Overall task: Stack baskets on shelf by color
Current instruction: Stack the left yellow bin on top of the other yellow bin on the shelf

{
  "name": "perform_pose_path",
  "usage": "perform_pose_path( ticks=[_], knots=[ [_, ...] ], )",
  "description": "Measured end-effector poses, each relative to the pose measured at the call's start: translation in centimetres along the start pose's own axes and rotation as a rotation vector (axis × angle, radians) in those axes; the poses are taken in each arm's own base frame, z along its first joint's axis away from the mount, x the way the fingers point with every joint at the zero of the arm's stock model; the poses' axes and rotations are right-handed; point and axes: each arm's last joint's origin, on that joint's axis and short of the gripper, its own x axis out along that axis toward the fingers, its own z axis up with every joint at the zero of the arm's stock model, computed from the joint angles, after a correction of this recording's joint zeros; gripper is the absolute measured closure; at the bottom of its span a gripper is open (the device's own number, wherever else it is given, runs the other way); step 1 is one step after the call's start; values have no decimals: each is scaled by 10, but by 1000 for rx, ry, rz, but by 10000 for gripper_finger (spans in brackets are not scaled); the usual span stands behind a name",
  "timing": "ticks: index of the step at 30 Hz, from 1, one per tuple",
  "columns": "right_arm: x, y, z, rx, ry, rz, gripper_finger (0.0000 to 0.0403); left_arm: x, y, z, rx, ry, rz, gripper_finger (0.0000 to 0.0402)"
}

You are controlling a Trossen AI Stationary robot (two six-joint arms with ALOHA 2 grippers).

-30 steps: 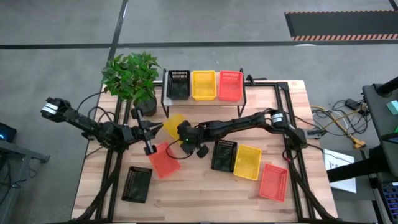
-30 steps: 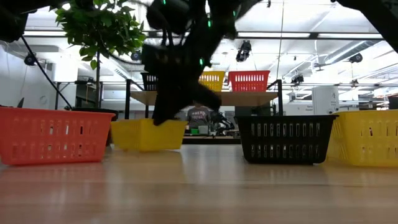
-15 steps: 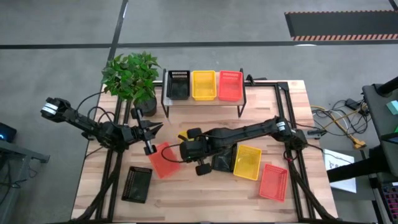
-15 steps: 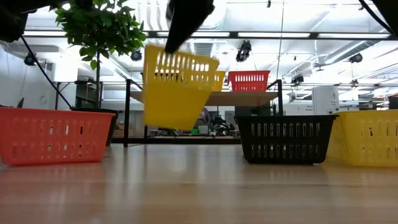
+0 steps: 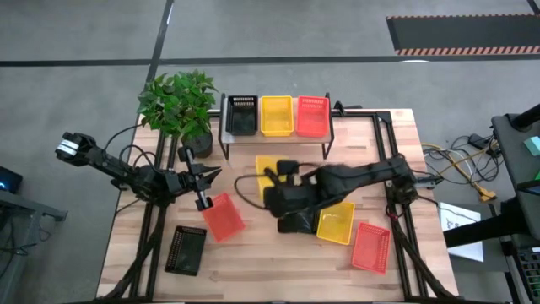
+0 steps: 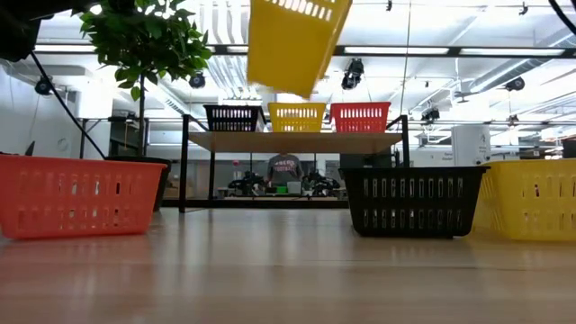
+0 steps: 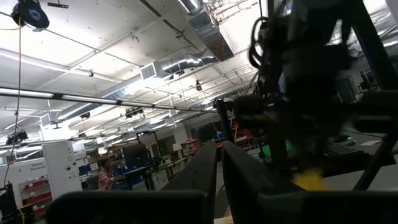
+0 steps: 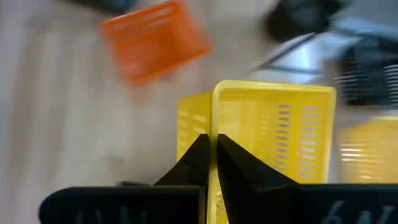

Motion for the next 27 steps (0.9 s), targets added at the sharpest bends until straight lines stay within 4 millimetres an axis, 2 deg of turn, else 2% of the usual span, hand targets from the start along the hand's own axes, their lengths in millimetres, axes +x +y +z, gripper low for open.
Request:
perform_pose_path(
  ticks=[5,8,11,15,20,23,27],
  knots=[
    [-20,-23,-2,-61,-45,-227,390,0,0,0,0,0,0,391],
    [-22,-45,-1,-91,-37,-353,391,0,0,0,-1,0,-1,391],
    [-13,-73,0,-98,-14,-395,391,0,0,0,-1,0,-1,391],
    [8,-113,-1,-88,40,-445,391,0,0,0,-1,0,-1,391],
    [34,-163,-5,-16,45,-429,391,0,0,0,0,0,-1,391],
    [49,-184,-10,16,58,-388,391,0,0,0,1,1,-1,391],
    [65,-200,-18,29,96,-337,391,0,0,-1,2,2,-2,391]
  ],
)
